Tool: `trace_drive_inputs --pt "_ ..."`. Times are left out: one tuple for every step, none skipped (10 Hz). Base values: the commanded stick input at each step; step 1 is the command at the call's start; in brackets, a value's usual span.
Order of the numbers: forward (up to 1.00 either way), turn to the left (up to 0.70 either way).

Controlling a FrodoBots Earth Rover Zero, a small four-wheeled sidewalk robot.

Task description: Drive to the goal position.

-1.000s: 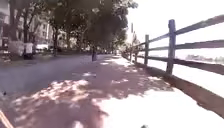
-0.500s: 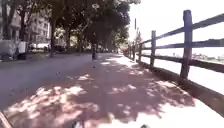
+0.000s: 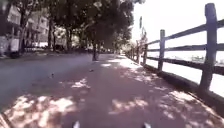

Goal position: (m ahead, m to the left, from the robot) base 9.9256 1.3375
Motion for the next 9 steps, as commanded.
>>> trace_drive_inputs --pt "1.0 0.0" --pt "1.0 0.0" --pt "1.0 0.0" --pt "1.0 0.0" --pt "1.0 0.0" --pt "1.0 0.0" --pt "1.0 0.0" --pt "1.0 0.0" --pt "1.0 0.0"
